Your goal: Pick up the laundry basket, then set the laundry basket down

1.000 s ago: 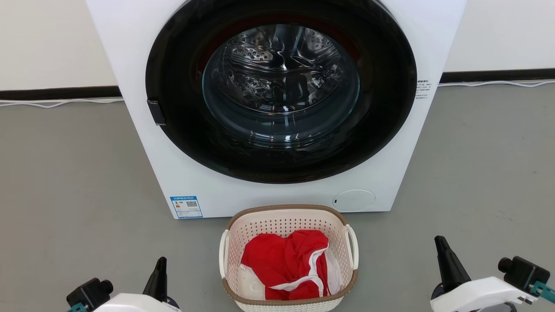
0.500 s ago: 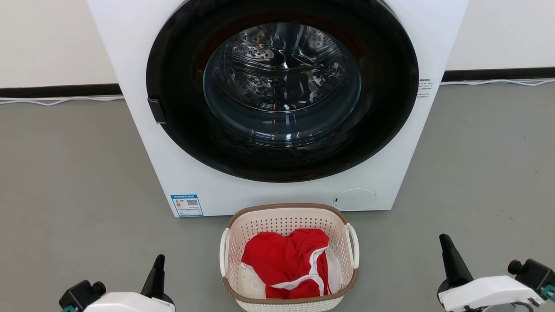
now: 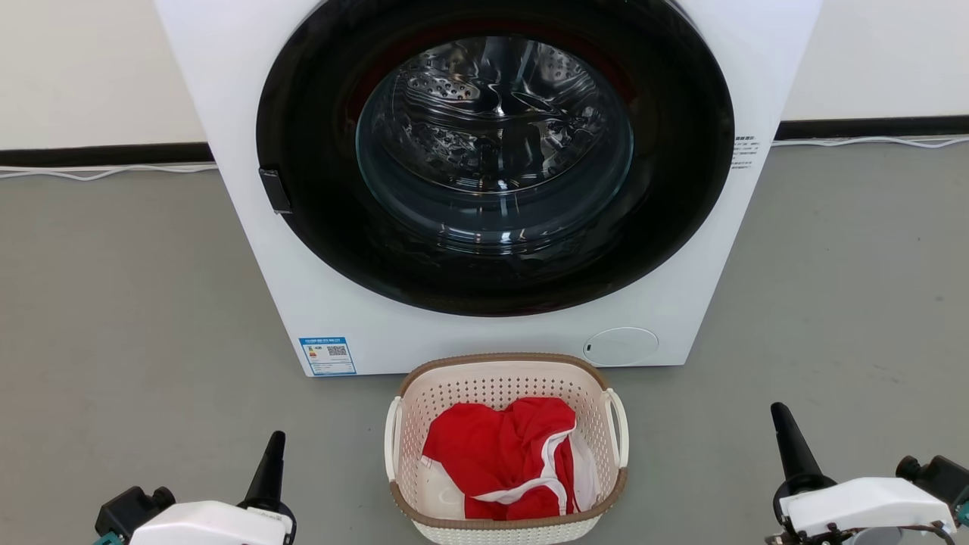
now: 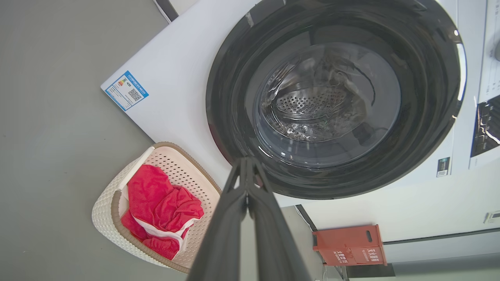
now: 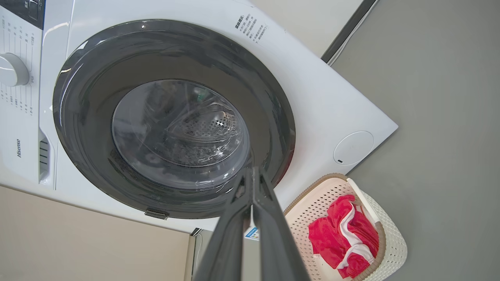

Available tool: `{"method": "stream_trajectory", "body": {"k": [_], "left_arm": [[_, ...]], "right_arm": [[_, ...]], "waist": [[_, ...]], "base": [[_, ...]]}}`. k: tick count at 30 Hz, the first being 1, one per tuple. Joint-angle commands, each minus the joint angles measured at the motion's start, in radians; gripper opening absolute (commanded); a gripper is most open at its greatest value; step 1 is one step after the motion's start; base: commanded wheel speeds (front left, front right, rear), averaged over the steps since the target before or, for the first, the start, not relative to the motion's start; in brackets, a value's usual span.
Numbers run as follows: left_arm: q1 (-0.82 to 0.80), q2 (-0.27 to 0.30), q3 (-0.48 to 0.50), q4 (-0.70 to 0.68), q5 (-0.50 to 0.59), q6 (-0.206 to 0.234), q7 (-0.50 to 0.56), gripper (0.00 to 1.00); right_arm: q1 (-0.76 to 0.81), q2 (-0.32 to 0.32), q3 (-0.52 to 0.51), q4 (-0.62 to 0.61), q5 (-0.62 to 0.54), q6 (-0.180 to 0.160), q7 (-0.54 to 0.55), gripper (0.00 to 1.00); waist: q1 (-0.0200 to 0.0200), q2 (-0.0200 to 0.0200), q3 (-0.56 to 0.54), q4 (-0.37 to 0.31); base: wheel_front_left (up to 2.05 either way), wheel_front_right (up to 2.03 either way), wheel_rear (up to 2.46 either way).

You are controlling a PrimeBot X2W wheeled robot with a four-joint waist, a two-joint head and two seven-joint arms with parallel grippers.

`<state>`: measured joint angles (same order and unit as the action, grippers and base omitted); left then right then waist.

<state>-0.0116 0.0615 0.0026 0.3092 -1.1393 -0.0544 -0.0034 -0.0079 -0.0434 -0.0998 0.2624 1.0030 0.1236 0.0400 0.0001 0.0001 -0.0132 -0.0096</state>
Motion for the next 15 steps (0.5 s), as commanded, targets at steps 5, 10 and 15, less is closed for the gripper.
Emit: {"method": "stream_trajectory", "body": {"k": [5, 10, 15], "left_arm": [[-0.062, 0.003, 0.035, -0.035, -0.067, -0.019, 0.017, 0.0], [-0.066, 0.001, 0.045, -0.039, -0.116, -0.026, 0.029, 0.0], [-0.07, -0.001, 0.054, -0.042, -0.165, -0.033, 0.041, 0.0]], "right_arm": [[-0.059, -0.006, 0.007, -0.023, 0.087, 0.006, 0.013, 0.0], [-0.064, -0.006, 0.004, -0.022, 0.15, 0.006, 0.02, 0.0], [-0.069, -0.006, 0.002, -0.022, 0.214, 0.006, 0.028, 0.0]], "waist": [[-0.0001, -0.0001, 0.002, 0.001], [-0.0001, -0.0001, 0.004, 0.002], [-0.0001, -0.0001, 0.005, 0.003]], "base": [[0.0, 0.0, 0.0], [0.0, 0.0, 0.0], [0.0, 0.0, 0.0]]}}
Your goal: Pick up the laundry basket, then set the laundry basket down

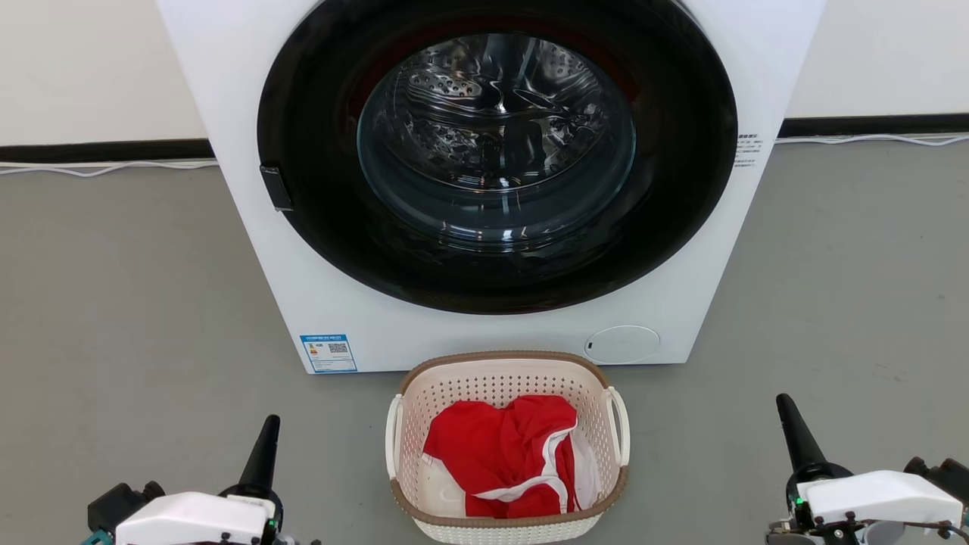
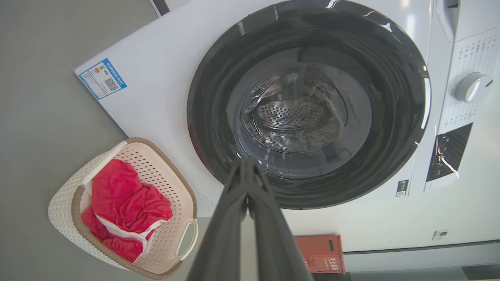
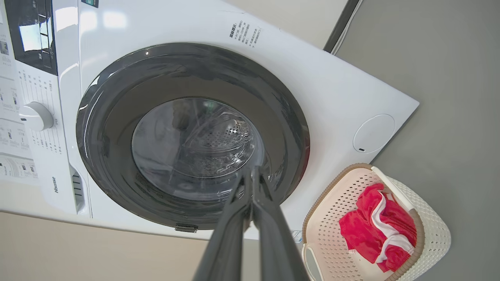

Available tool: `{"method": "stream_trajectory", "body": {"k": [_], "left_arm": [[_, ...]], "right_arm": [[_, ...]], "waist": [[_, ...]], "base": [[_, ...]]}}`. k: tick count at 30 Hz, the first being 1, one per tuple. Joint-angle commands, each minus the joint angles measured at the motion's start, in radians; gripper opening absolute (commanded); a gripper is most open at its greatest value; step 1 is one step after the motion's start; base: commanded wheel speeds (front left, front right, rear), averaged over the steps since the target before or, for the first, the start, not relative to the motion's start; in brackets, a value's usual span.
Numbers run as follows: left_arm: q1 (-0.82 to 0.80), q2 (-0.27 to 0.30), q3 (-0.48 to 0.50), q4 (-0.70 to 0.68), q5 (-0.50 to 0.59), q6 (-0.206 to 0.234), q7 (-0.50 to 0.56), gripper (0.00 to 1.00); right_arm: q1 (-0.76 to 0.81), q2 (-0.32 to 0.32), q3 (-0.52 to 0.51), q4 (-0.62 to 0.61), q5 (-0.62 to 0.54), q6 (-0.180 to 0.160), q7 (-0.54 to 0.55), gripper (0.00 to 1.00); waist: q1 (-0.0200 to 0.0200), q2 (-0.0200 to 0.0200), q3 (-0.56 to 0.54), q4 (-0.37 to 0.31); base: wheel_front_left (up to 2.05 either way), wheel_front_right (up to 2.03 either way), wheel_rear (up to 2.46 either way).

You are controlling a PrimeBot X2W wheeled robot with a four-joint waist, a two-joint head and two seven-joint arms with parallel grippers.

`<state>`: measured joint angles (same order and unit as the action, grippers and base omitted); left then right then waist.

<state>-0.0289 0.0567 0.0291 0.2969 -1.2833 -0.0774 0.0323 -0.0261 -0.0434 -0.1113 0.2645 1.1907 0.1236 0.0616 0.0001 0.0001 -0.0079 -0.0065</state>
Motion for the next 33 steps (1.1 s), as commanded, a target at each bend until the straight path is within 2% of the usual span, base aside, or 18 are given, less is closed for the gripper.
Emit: {"method": "stream_trajectory", "body": {"k": [1, 33], "left_arm": [[-0.054, 0.004, 0.029, -0.031, -0.031, -0.012, 0.008, 0.0], [-0.079, -0.006, 0.085, -0.051, -0.325, -0.053, 0.081, 0.0]], "right_arm": [[-0.052, -0.006, 0.013, -0.024, 0.039, 0.006, 0.008, 0.0], [-0.082, -0.007, -0.002, -0.02, 0.418, 0.007, 0.051, 0.0]], "waist": [[0.0, -0.0001, 0.0, 0.0], [0.0, -0.0001, 0.011, 0.007]], "base": [[0.0, 0.0, 0.0], [0.0, 0.0, 0.0]]}}
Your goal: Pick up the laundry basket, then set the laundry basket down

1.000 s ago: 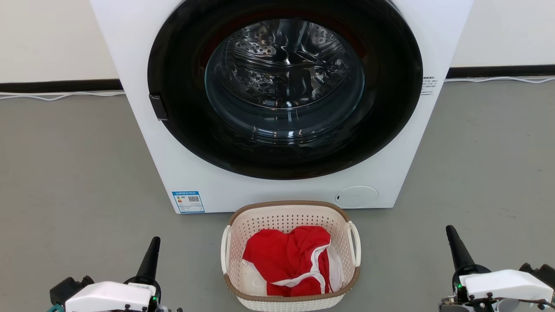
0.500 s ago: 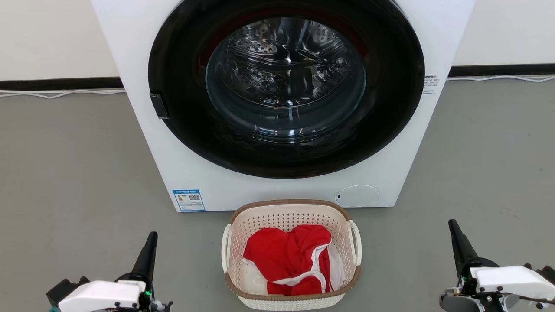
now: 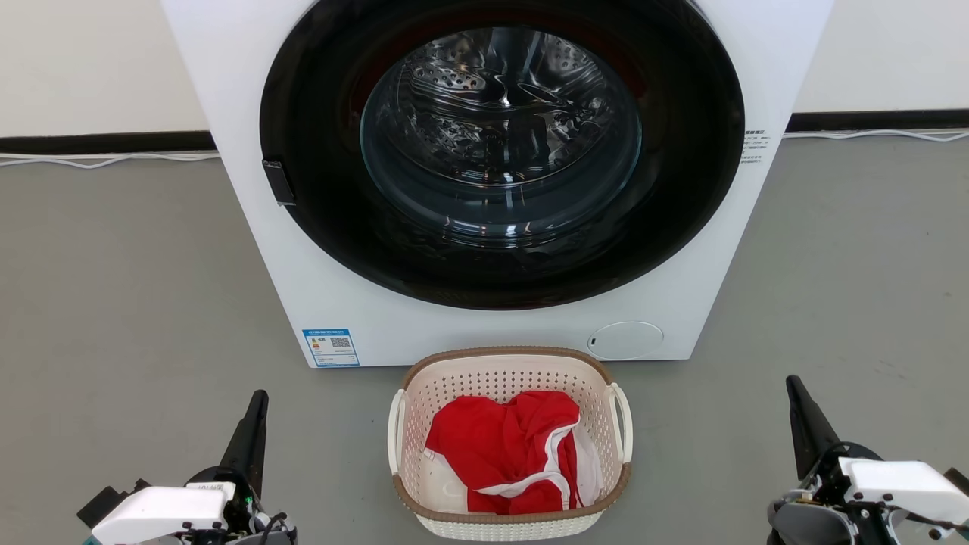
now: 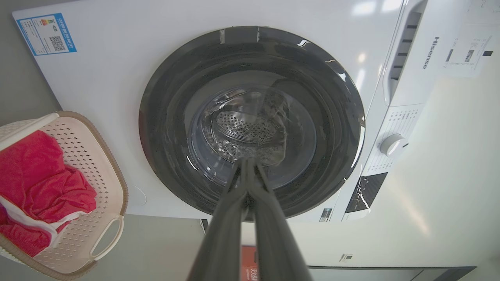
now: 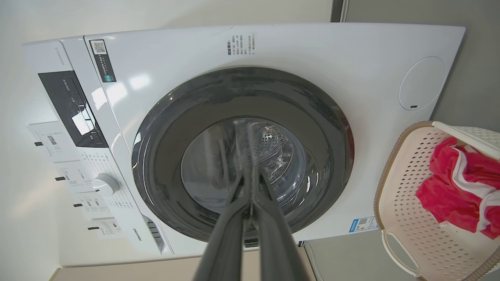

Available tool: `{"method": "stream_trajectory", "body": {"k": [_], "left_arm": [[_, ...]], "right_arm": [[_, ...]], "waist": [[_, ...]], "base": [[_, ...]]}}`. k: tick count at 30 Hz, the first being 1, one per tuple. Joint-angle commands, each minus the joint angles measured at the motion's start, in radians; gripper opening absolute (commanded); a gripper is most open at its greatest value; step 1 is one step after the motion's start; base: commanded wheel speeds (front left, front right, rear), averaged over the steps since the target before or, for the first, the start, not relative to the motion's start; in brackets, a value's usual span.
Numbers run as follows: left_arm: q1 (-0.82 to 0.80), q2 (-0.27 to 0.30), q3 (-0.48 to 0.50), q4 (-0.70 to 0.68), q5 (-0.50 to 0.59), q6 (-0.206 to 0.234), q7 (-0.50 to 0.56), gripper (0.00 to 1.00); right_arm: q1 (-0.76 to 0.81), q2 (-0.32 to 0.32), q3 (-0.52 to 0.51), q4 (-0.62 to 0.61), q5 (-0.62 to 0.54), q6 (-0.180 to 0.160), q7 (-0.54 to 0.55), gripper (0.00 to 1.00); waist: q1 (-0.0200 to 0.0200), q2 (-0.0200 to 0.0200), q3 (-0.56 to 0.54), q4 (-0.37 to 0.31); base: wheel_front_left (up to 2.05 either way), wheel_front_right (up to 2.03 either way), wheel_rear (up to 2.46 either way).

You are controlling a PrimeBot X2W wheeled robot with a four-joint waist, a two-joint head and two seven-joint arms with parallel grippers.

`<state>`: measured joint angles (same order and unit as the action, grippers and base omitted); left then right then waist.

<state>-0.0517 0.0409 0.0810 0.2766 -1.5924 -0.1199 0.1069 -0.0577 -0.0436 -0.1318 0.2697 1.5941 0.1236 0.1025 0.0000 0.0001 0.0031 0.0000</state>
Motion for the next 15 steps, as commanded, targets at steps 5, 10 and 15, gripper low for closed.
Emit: {"method": "stream_trajectory", "body": {"k": [5, 10, 15], "left_arm": [[-0.056, 0.009, 0.033, -0.031, -0.016, -0.011, 0.007, 0.0], [-0.056, 0.009, 0.033, -0.031, -0.016, -0.011, 0.007, 0.0], [-0.056, 0.009, 0.033, -0.031, -0.016, -0.011, 0.007, 0.0]], "right_arm": [[-0.05, -0.007, 0.018, -0.025, 0.015, 0.007, 0.01, 0.0], [-0.05, -0.007, 0.018, -0.025, 0.015, 0.007, 0.01, 0.0], [-0.05, -0.007, 0.018, -0.025, 0.015, 0.007, 0.01, 0.0]], "waist": [[0.0, -0.0001, 0.0, 0.0], [0.0, -0.0001, 0.0, 0.0], [0.0, -0.0001, 0.0, 0.0]], "base": [[0.0, 0.0, 0.0], [0.0, 0.0, 0.0], [0.0, 0.0, 0.0]]}}
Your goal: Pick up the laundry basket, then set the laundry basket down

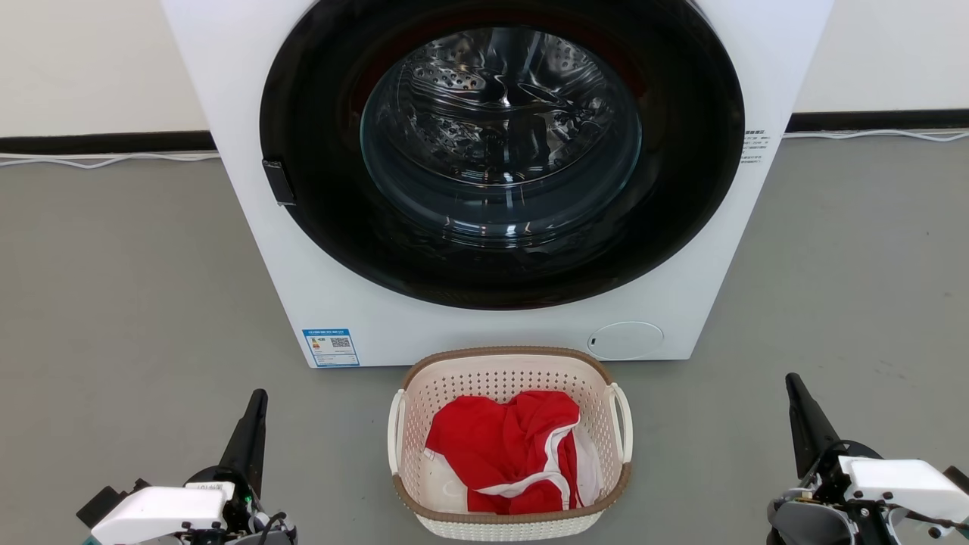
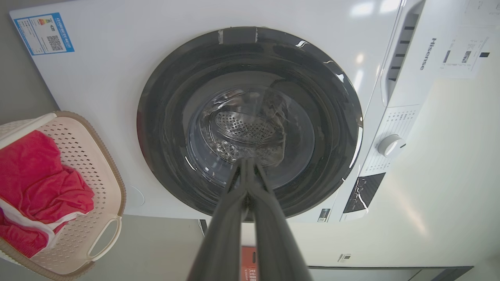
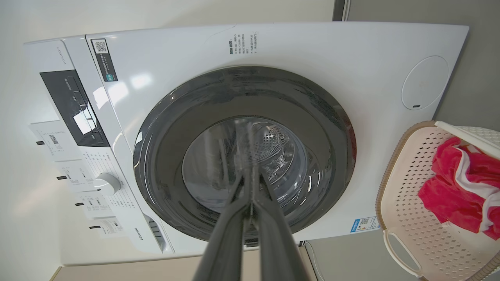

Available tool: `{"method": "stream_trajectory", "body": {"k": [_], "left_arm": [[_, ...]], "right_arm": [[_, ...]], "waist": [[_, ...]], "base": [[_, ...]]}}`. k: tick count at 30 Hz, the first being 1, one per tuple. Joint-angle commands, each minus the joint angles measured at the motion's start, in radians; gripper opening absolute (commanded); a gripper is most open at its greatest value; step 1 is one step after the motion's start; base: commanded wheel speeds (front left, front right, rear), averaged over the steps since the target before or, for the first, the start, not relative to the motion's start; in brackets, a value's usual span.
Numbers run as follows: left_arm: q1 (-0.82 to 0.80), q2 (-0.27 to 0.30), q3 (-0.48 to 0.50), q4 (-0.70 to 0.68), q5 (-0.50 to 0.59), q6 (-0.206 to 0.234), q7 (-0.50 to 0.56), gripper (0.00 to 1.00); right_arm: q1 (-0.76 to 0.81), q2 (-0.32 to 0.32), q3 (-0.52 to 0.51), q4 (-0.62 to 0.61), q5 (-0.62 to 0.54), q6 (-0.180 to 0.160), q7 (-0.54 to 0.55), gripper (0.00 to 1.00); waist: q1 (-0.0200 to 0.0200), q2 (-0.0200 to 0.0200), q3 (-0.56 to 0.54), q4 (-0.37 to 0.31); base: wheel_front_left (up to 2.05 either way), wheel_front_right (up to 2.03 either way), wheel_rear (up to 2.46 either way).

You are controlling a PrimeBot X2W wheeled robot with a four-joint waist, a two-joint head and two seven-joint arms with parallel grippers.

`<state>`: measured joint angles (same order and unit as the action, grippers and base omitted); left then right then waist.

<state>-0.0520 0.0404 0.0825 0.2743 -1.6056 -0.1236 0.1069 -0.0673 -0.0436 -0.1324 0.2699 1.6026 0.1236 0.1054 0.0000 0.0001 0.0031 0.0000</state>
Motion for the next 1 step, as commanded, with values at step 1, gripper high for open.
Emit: {"method": "stream_trajectory", "body": {"k": [1], "left_arm": [[-0.056, 0.01, 0.032, -0.029, -0.003, -0.007, 0.007, 0.0]], "right_arm": [[-0.041, -0.007, 0.019, -0.025, 0.006, 0.007, 0.008, 0.0]], "waist": [[0.0, -0.0001, 0.0, 0.0]], "base": [[0.0, 0.0, 0.0]]}}
